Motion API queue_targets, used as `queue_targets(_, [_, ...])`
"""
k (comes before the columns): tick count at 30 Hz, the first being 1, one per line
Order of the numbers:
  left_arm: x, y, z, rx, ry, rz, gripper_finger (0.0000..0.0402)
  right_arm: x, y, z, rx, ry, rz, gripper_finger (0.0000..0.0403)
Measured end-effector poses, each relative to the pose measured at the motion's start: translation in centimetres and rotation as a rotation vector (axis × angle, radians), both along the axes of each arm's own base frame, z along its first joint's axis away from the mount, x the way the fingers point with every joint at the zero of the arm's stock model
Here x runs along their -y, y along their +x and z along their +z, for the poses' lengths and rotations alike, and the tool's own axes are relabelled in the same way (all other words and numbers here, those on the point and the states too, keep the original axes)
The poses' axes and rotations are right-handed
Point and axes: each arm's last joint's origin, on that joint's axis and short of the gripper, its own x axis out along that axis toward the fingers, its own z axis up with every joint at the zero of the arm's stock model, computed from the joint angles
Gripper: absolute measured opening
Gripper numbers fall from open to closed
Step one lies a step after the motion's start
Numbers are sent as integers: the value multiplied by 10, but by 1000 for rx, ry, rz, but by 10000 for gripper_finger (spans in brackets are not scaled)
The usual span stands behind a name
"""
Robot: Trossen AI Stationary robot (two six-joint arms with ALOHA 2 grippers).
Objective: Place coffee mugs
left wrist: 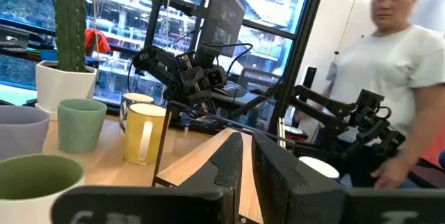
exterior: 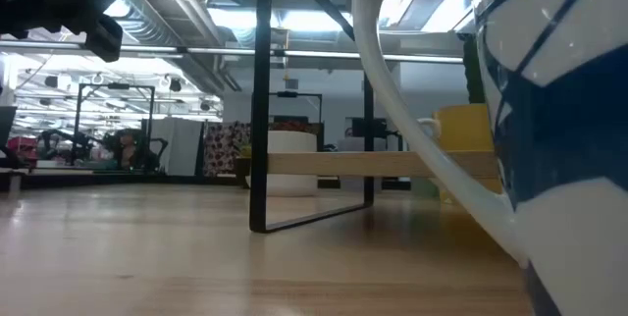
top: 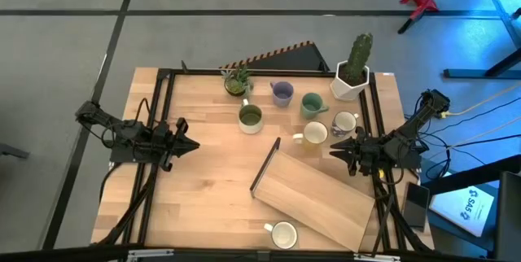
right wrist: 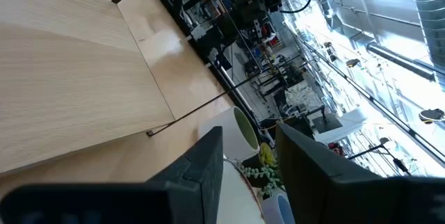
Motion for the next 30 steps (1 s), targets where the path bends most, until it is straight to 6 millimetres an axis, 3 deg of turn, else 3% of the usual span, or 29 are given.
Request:
queue_targets(14, [0, 0, 0, 0, 0, 0, 27, 0, 0, 0, 0, -6, -1, 122])
queue_targets(20, [0, 0, 0, 0, 0, 0, 28, 1, 0, 0, -11, -272, -26, 122])
queue_targets(30, [0, 0, 0, 0, 0, 0, 28, 2, 0, 0, -13, -288, -51, 122])
